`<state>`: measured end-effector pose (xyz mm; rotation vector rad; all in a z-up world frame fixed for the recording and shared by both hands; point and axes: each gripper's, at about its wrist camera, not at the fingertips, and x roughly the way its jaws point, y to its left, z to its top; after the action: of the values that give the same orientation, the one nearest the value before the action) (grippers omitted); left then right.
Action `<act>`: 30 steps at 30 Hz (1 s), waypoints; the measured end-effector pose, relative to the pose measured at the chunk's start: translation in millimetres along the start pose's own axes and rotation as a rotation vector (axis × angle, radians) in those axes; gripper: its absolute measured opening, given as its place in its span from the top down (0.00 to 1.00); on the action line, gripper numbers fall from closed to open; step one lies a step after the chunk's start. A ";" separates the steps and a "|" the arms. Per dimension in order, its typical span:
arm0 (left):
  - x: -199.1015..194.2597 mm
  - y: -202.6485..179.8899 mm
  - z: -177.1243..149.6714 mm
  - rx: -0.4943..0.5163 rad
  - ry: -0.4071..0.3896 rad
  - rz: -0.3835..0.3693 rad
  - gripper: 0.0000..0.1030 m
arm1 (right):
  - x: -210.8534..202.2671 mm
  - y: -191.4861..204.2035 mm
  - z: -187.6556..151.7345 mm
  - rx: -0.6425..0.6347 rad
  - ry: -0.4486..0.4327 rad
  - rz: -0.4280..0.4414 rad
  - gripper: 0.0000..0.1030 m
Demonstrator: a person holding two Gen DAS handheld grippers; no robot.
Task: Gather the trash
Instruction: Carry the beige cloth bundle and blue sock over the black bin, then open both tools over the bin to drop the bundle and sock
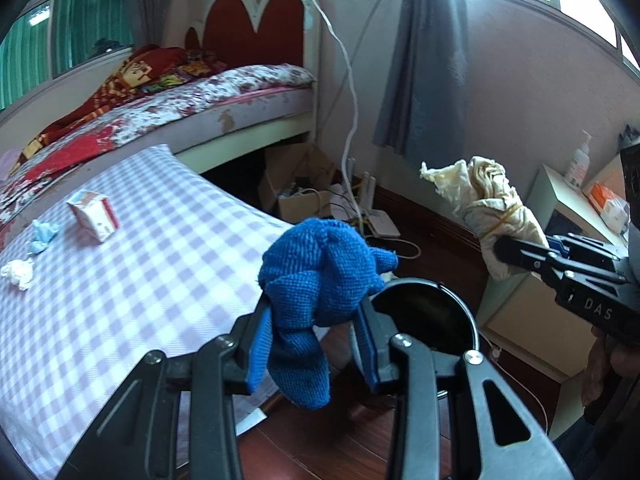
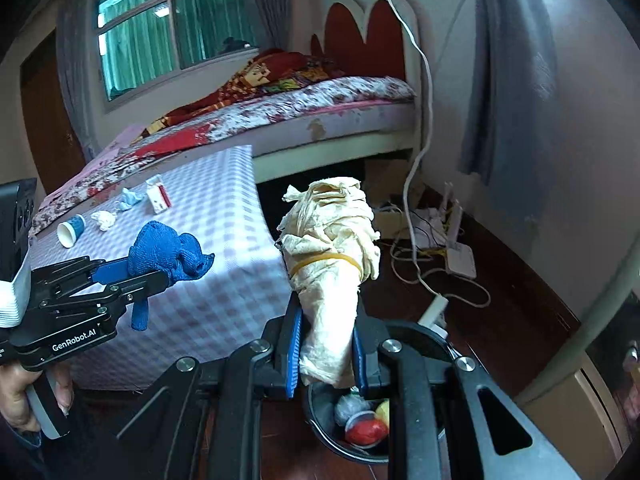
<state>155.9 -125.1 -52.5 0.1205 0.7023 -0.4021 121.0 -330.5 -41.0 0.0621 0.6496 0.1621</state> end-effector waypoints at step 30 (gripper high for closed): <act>107.0 -78.8 -30.8 0.092 0.224 -0.228 0.62 | 46.6 -85.4 -75.0 0.044 0.249 -0.069 0.78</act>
<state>179.8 -224.0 -143.3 0.1743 0.9227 -0.6467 123.2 -406.2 -137.7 0.0622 0.9030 0.0889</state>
